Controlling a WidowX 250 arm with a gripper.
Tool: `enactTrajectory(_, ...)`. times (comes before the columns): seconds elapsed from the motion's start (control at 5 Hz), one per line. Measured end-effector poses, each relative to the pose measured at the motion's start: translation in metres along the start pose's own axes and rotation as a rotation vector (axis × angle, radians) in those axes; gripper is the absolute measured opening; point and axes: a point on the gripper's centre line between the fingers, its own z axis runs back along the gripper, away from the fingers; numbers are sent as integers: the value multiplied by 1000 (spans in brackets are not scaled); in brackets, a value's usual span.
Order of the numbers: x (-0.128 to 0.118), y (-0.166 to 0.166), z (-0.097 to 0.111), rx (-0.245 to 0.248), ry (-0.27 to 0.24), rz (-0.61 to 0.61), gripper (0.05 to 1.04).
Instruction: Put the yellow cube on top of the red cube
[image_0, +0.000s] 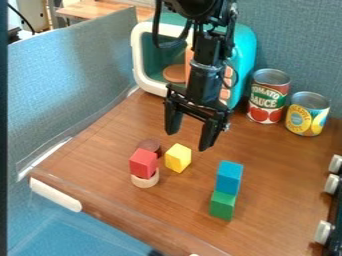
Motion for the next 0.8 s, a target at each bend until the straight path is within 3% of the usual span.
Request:
enactTrajectory(0.4,-4,26,-20,-25,48,41,1001)
enactTrajectory(0.8,4,36,-35,-47,47,46,1001)
